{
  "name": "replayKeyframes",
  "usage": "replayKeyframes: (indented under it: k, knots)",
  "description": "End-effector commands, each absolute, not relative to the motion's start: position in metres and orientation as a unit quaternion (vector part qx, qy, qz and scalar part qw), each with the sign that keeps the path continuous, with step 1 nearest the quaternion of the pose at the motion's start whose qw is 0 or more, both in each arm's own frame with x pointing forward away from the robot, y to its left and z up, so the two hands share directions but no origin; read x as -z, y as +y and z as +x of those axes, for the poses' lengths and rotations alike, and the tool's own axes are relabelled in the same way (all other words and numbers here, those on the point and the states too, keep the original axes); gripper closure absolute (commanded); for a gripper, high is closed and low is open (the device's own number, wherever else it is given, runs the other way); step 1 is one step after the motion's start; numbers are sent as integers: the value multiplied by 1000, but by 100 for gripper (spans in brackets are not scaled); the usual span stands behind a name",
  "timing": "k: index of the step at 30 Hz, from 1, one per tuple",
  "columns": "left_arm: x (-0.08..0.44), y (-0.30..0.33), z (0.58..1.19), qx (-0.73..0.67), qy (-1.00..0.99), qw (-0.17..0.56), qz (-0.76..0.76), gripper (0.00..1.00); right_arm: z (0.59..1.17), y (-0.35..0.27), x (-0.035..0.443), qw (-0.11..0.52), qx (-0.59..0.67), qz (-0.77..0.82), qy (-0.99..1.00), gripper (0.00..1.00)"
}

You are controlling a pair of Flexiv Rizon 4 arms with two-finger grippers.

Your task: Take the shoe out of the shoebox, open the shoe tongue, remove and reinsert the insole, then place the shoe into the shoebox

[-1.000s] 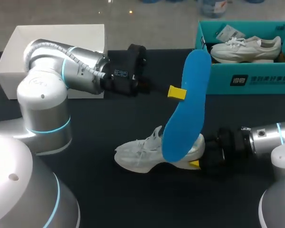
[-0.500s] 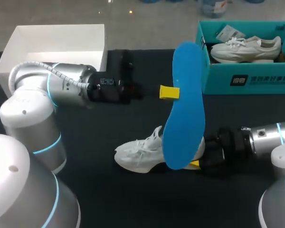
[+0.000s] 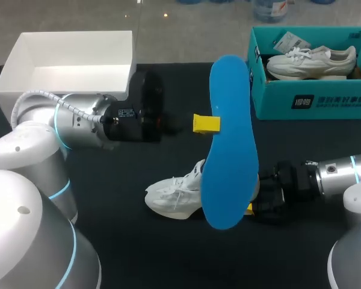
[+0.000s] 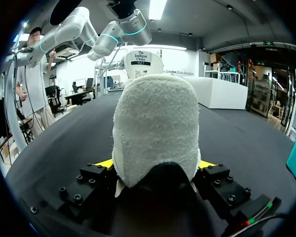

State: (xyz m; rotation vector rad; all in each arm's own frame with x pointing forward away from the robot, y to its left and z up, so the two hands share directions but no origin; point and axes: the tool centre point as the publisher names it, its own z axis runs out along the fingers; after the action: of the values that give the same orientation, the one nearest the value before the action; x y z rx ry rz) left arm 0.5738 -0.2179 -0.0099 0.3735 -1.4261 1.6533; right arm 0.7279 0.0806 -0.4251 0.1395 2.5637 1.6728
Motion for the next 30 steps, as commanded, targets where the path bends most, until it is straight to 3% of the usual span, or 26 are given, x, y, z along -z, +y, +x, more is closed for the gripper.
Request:
replayKeyframes:
  k: [1, 26, 27, 28, 29, 30]
  knots:
    - [12, -205, 563, -670, -577, 440, 156, 100, 728, 84, 428, 39, -543, 46, 837, 100]
    - [20, -196, 563, -682, -566, 431, 169, 100, 728, 84, 428, 39, -543, 46, 837, 98]
    - [20, -196, 563, -682, -566, 431, 169, 100, 728, 84, 428, 39, -543, 46, 837, 70]
    - [20, -196, 563, -682, -566, 431, 169, 100, 728, 84, 428, 39, -543, 46, 837, 16]
    - [20, -196, 563, -682, -566, 431, 169, 100, 728, 84, 428, 39, -543, 46, 837, 0]
    - [20, -196, 563, -682, -566, 431, 169, 100, 728, 84, 428, 39, -543, 46, 837, 0]
